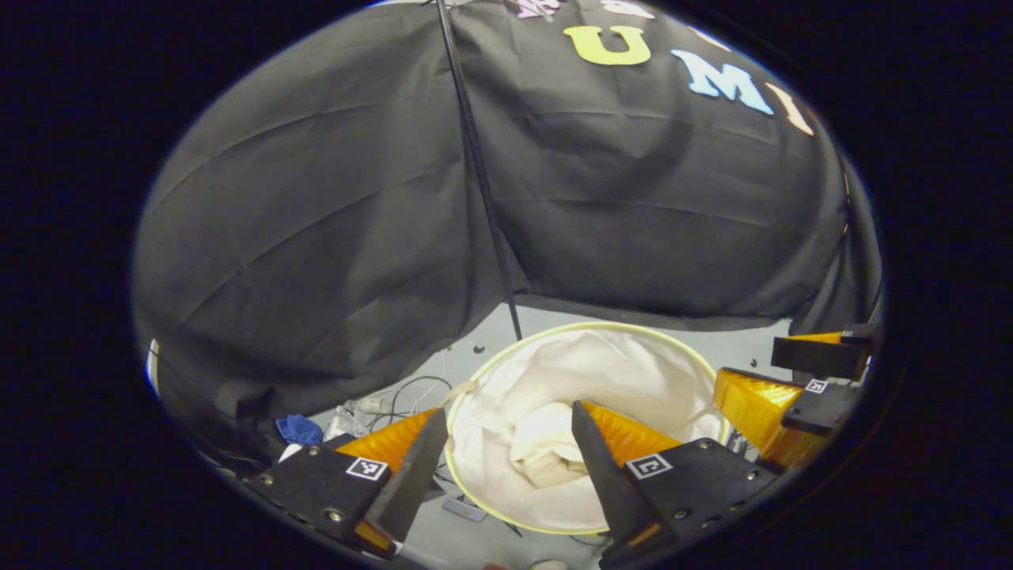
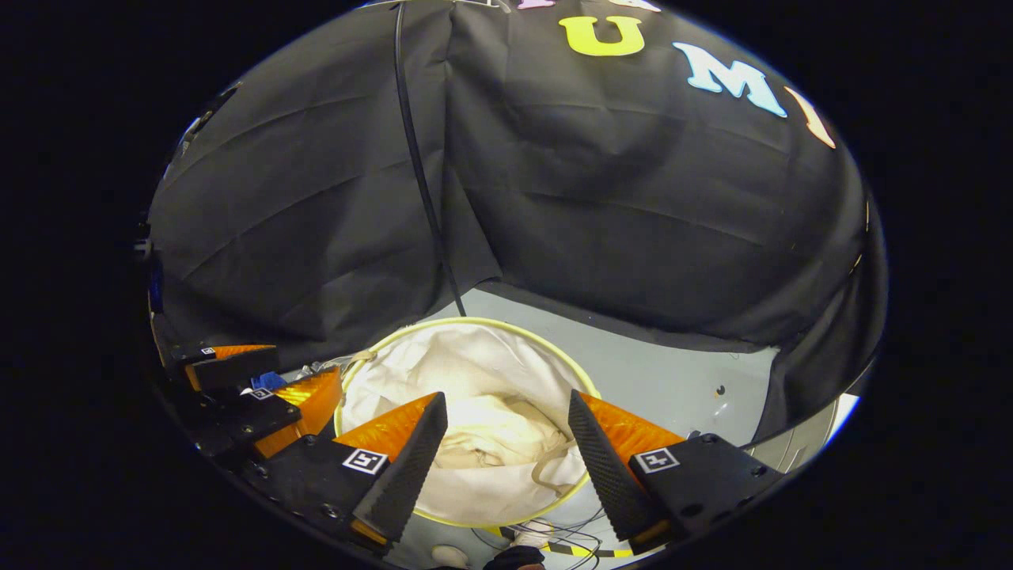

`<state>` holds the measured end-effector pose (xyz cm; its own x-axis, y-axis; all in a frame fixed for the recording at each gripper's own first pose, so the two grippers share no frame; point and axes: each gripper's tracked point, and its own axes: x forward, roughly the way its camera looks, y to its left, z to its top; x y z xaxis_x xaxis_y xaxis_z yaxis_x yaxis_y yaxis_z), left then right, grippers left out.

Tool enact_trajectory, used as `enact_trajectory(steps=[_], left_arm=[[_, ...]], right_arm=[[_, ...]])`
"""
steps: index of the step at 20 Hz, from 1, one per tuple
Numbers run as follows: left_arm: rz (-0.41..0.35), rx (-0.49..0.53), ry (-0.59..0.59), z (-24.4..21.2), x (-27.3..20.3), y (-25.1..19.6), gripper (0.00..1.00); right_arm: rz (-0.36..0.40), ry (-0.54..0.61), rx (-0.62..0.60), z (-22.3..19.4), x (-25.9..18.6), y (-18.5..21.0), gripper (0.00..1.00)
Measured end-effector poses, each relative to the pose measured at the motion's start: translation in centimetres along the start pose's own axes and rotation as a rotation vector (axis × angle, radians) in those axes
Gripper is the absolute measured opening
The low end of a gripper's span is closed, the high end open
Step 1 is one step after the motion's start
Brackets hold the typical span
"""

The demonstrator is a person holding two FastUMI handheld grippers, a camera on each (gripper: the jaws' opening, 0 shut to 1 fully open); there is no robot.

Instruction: Grasp the clothes on the hanger with both hands and then place them into the laundry hamper below.

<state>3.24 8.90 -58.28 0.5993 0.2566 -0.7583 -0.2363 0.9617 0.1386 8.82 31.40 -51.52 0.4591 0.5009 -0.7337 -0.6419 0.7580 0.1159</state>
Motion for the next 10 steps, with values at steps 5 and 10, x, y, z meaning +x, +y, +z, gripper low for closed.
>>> enact_trajectory(steps=[5, 10], left_arm=[[-0.008, -0.010, -0.059, 3.8, -3.1, 0.4, 0.93], [-0.037, 0.019, -0.212, 11.3, -9.9, 1.3, 0.93]], right_arm=[[-0.025, -0.058, 0.004, 3.0, -3.3, -1.2, 0.98], [-0.068, -0.191, 0.047, 8.0, -12.0, -3.2, 0.97]])
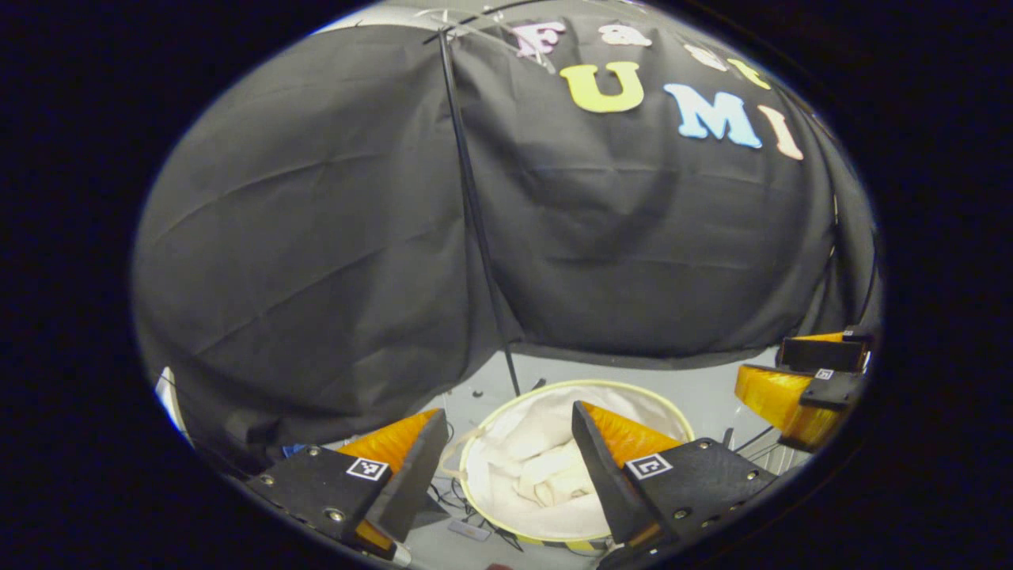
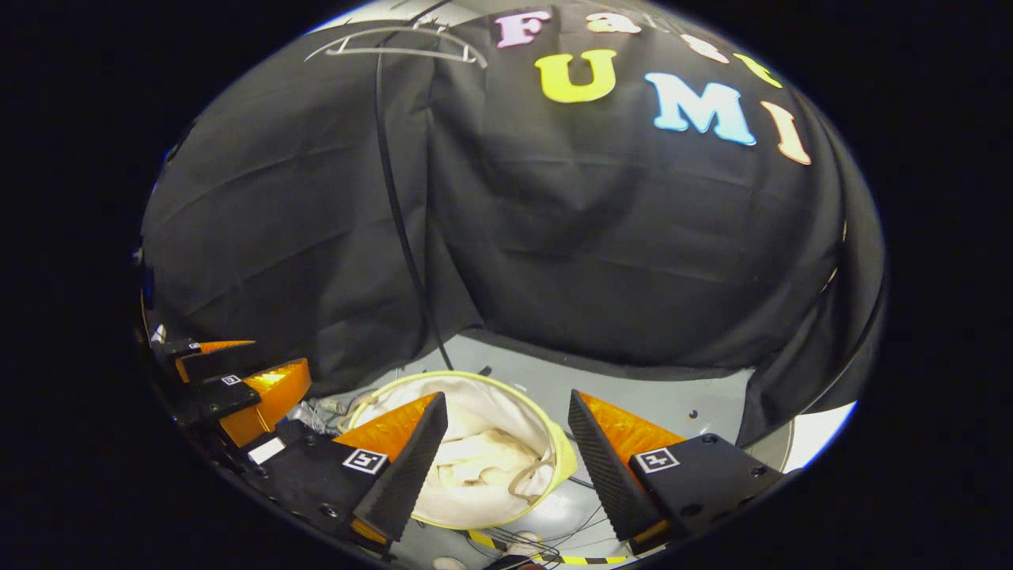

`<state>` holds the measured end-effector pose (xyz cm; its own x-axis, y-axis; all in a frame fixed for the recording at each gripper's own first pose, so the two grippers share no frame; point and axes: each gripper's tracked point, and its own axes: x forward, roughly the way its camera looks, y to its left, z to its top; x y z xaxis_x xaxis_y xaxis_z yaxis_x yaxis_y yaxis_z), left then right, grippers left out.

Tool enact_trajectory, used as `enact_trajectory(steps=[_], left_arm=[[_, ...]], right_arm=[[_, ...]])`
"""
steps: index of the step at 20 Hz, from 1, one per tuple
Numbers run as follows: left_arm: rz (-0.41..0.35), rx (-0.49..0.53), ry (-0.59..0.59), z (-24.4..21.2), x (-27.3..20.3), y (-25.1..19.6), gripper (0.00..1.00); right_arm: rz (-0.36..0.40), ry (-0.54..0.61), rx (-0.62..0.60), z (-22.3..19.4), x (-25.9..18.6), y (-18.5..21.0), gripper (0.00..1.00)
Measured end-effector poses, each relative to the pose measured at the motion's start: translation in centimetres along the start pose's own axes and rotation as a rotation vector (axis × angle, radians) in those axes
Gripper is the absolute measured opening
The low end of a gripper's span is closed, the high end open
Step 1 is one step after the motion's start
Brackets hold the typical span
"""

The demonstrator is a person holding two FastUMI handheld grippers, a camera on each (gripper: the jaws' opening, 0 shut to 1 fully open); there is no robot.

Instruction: Grasp the clothes on the hanger with both hands and then place them into the laundry hamper below.

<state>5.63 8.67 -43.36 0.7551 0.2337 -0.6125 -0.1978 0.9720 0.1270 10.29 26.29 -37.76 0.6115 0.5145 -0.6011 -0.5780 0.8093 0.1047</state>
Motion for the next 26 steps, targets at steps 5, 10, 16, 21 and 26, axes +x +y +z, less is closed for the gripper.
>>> enact_trajectory(steps=[5, 10, 16, 21, 26], left_arm=[[-0.051, 0.023, -0.181, 10.4, -6.1, -0.4, 0.94], [-0.096, 0.018, -0.354, 18.5, -12.5, 0.4, 0.94], [-0.164, -0.050, -0.499, 26.9, -19.0, 2.4, 0.93], [-0.210, -0.030, -0.554, 30.5, -23.3, 2.4, 0.93], [-0.239, -0.029, -0.588, 31.7, -26.3, 3.4, 0.93]], right_arm=[[-0.064, -0.183, -0.022, 7.6, -7.9, -1.8, 0.97], [-0.149, -0.344, -0.015, 13.4, -16.1, -3.8, 0.93], [-0.270, -0.497, -0.043, 18.4, -25.8, -6.9, 0.96], [-0.387, -0.588, -0.029, 21.1, -33.0, -9.5, 0.96], [-0.487, -0.658, -0.008, 21.7, -38.8, -11.5, 0.96]])
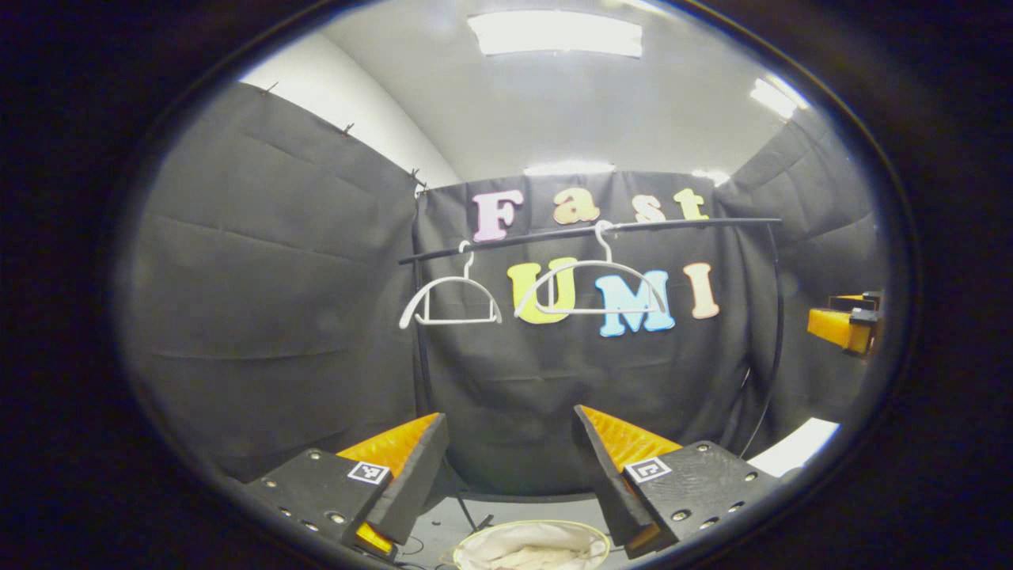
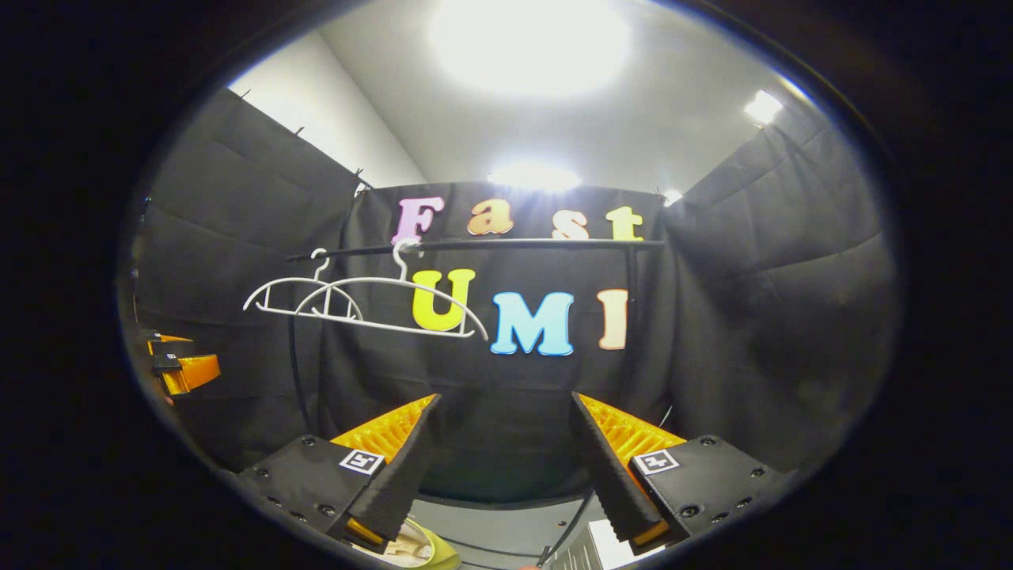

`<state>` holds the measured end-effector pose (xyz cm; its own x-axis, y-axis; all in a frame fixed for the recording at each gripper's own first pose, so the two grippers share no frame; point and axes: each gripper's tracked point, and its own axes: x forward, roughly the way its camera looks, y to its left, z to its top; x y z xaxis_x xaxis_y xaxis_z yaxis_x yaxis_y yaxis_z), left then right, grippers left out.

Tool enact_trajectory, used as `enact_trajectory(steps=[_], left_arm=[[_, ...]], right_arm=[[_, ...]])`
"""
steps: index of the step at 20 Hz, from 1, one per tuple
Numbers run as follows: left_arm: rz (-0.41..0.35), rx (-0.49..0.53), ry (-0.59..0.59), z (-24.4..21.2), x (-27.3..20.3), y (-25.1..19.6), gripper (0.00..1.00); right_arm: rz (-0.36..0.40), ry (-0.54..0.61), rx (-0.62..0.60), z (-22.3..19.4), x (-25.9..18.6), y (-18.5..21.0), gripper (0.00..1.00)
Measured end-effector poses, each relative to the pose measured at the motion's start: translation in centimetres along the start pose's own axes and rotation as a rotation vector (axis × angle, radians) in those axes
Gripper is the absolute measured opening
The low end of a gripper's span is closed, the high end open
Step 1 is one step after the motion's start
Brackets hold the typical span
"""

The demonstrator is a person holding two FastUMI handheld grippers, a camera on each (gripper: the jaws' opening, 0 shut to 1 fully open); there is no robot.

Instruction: Grasp the clothes on the hanger with both hands and then place them into the laundry hamper below.

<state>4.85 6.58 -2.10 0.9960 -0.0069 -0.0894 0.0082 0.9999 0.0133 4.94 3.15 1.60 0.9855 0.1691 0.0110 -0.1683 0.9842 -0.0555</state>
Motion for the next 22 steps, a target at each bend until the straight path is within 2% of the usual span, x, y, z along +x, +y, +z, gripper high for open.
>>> enact_trajectory(steps=[1, 9, 12, 19, 22], left_arm=[[0.003, 0.007, -0.012, 0.7, -0.4, 0.3, 0.93], [-0.010, 0.065, -0.085, 3.2, -4.3, 0.2, 0.92], [-0.017, 0.085, -0.092, 3.1, -5.2, -0.4, 0.92], [-0.026, 0.054, -0.095, 2.5, -6.7, -0.7, 0.93], [-0.023, 0.049, -0.088, 2.2, -6.3, -0.6, 0.93]], right_arm=[[-0.018, -0.008, 0.011, 0.4, -0.6, -0.7, 0.99], [-0.116, -0.020, 0.035, 0.5, -4.6, -4.3, 0.96], [-0.130, -0.042, 0.057, 0.6, -5.4, -5.0, 0.96], [-0.133, -0.054, 0.089, 0.7, -5.9, -5.5, 0.98], [-0.142, -0.065, 0.061, 0.7, -5.7, -5.7, 0.96]])
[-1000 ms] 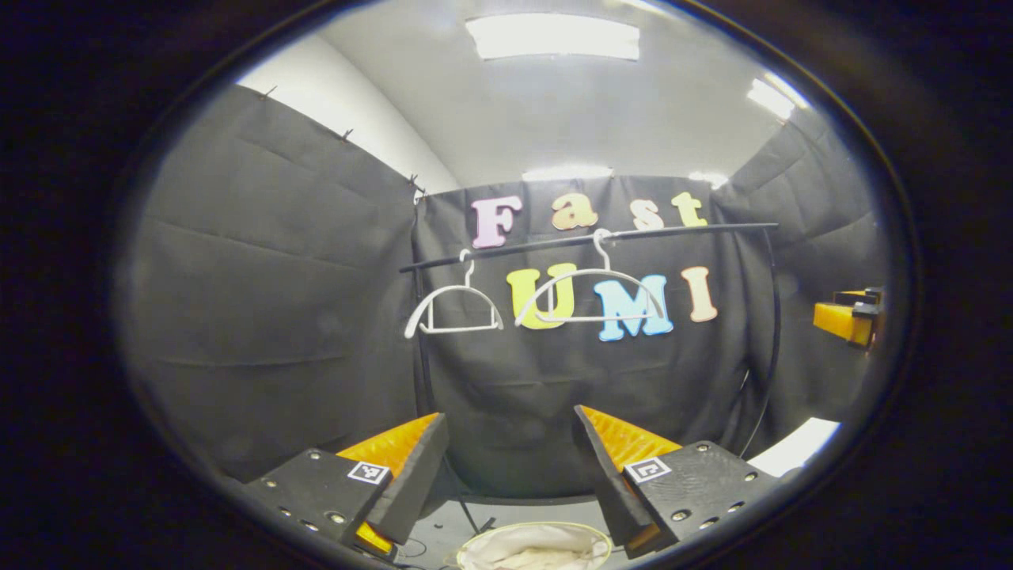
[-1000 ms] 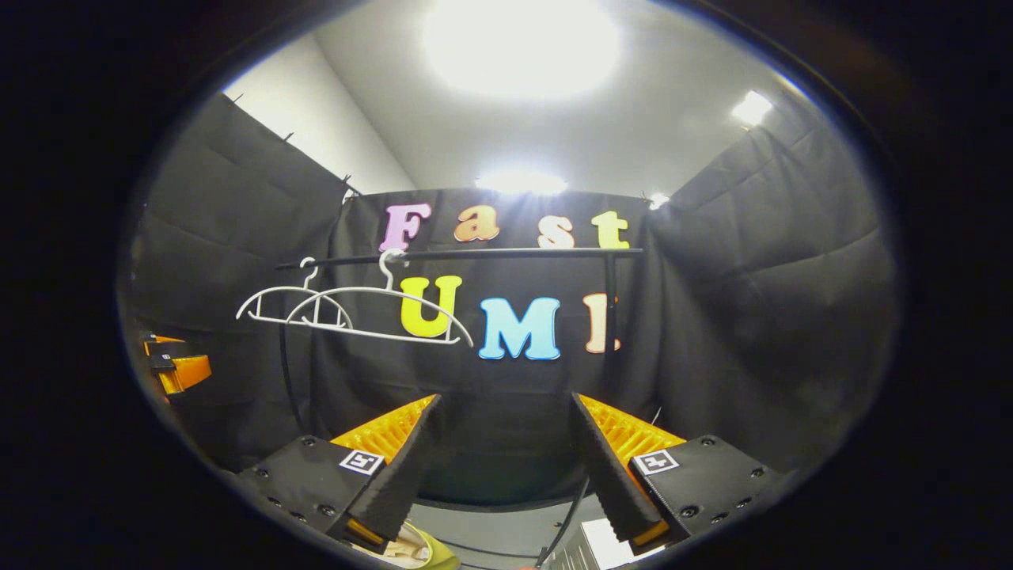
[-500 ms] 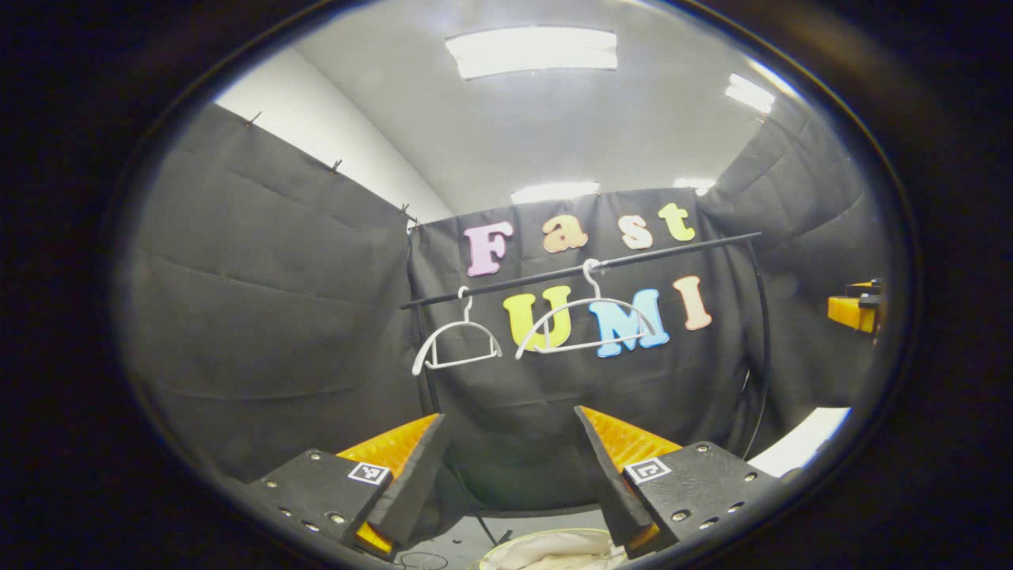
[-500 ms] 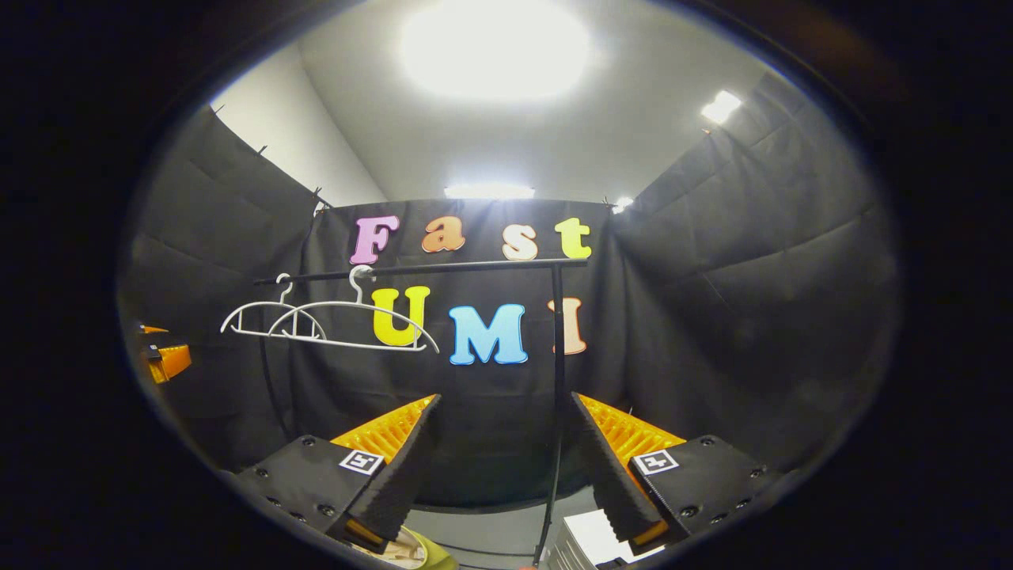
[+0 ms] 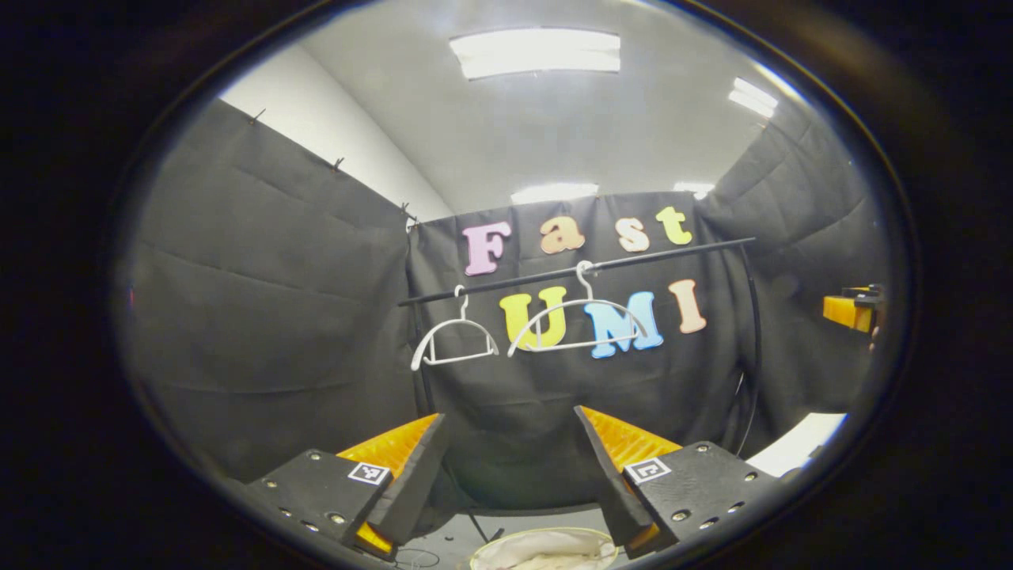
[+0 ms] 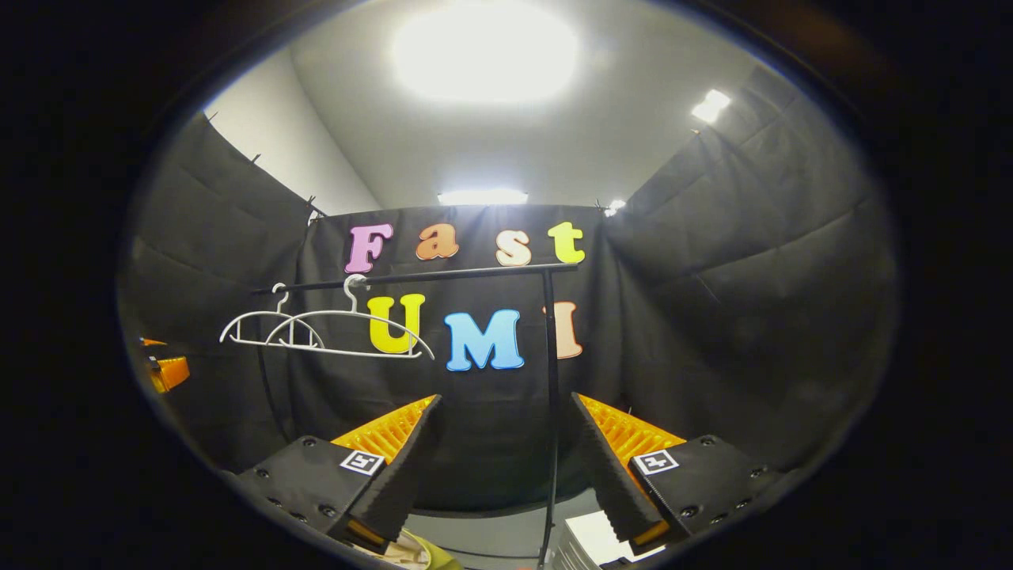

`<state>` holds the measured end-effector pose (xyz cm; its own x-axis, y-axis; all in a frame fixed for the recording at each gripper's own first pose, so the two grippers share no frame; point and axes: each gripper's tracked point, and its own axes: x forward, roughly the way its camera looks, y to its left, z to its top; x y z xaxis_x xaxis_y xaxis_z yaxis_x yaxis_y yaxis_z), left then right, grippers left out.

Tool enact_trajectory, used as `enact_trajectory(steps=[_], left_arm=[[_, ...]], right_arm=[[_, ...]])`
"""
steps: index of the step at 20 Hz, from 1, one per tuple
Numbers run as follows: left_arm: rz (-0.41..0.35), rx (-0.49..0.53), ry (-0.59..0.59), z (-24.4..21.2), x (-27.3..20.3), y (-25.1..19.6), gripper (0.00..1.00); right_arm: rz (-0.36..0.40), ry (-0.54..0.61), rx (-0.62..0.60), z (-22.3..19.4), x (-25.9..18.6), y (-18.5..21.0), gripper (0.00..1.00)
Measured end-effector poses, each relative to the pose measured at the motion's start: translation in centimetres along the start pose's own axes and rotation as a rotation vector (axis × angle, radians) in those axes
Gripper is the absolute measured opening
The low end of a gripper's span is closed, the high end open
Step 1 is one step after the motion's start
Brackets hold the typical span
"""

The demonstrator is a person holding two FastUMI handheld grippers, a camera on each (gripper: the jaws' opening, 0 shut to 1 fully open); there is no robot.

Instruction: Grasp the clothes on the hanger with both hands and then place them into the laundry hamper below.

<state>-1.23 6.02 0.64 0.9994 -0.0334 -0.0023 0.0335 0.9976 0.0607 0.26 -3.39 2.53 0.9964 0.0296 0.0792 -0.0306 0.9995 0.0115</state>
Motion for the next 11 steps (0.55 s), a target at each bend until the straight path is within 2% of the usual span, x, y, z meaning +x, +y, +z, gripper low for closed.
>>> enact_trajectory(steps=[2, 11], left_arm=[[0.005, 0.000, 0.001, -0.10, 0.16, 0.14, 0.93], [0.028, 0.006, -0.009, 0.14, 0.01, 0.83, 0.93]], right_arm=[[-0.005, -0.001, -0.004, 0.01, 0.19, 0.00, 0.98], [-0.016, 0.015, -0.011, -0.76, 0.33, 0.01, 0.96]])
